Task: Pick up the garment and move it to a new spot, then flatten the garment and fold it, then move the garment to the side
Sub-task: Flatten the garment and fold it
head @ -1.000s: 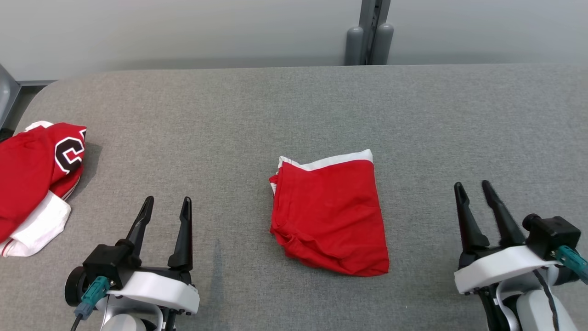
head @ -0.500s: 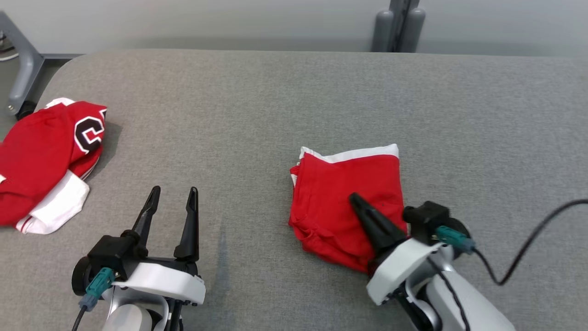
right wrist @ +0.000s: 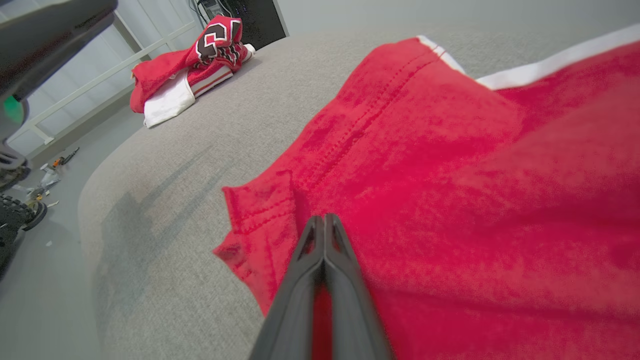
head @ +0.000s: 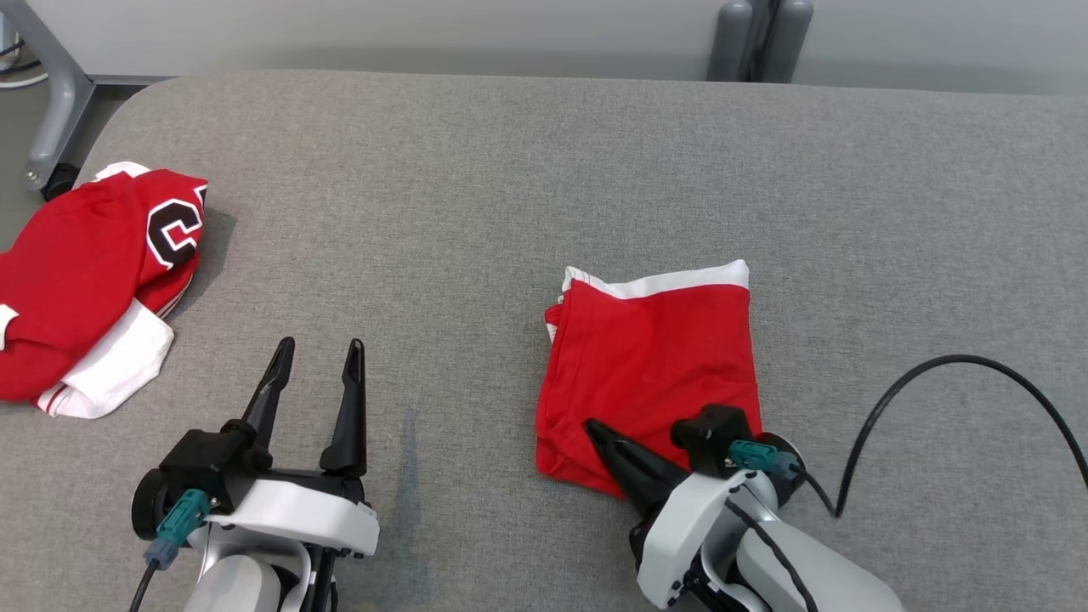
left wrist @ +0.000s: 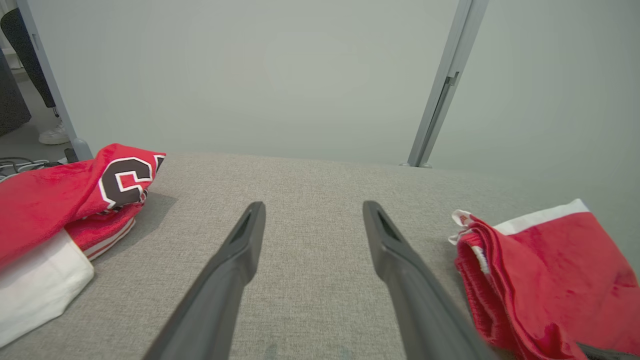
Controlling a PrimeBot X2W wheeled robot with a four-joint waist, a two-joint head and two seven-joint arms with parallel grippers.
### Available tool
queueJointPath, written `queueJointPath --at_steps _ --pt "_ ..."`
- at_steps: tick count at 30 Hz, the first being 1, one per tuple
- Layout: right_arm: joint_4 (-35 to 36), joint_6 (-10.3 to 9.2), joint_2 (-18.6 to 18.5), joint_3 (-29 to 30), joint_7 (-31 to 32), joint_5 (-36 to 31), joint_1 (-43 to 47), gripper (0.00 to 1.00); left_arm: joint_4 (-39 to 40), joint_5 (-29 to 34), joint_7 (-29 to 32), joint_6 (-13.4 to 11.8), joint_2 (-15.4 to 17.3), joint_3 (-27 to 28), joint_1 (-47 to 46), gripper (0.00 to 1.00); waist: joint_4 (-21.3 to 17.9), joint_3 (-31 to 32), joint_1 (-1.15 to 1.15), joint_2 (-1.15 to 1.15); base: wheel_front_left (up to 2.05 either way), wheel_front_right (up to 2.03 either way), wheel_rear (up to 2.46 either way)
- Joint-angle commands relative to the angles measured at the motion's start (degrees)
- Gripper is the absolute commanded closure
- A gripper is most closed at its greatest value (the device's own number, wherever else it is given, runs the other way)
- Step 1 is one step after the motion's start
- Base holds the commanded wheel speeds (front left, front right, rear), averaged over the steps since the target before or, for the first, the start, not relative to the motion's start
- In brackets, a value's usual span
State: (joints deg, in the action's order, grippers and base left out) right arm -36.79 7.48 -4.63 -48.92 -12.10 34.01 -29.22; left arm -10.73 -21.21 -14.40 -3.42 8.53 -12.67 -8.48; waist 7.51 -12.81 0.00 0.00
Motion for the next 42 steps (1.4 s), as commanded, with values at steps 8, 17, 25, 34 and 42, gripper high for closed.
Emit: queueJointPath --at_steps 8,17,25,34,42 --pt "0.26 0.02 -2.11 -10.42 -1.35 5.00 -2.40 1.00 -0.61 -0.28 -0.42 0.23 0.13 0.03 -1.08 0.00 -0.19 0.14 0.00 0.00 0.00 0.00 0.00" --pt "1.32 0.02 -3.87 -12.35 -2.88 8.61 -3.33 1.00 -0.82 -0.47 -0.61 -0.11 0.34 0.18 -0.52 0.00 -1.16 0.65 0.00 0.00 0.00 0.00 0.00" --pt "7.68 0.02 -5.80 7.25 -3.11 3.80 1.46 1.00 -0.74 -0.18 -0.45 -0.67 1.07 0.21 0.85 0.00 -2.70 2.48 0.00 0.00 0.00 0.00 0.00" --pt "14.26 0.02 -5.26 33.51 -3.14 -7.89 11.81 0.62 0.78 0.33 0.58 -1.72 2.45 0.20 2.32 0.00 -4.29 5.05 0.00 0.00 0.00 0.00 0.00" --pt "18.89 0.02 -2.31 45.40 -2.43 -15.85 18.07 0.00 3.09 0.29 1.51 -2.99 3.84 0.88 4.72 0.00 -5.43 7.53 0.00 0.00 0.00 0.00 0.00"
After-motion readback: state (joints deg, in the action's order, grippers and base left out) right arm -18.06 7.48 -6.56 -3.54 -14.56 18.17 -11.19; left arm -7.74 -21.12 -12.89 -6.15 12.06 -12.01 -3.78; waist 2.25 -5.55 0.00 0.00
